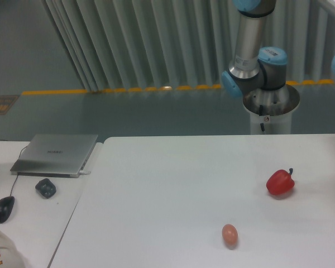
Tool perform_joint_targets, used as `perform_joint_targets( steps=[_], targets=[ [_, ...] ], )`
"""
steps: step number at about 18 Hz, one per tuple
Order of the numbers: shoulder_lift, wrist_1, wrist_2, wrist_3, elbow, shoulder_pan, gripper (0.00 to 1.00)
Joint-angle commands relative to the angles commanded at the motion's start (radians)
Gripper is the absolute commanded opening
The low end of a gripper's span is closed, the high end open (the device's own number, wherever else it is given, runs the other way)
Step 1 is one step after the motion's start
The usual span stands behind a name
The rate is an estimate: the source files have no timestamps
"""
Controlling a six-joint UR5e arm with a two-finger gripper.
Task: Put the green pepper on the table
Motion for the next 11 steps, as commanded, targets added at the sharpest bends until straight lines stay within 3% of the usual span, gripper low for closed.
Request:
perform_joint_targets(
  steps=[8, 11],
  targets=[
    [0.006, 0.005, 0.002, 0.005, -0.011, 0.011, 1.0],
    [0.012, 0.032, -0.006, 0.009, -0.044, 0.055, 1.0]
  ],
)
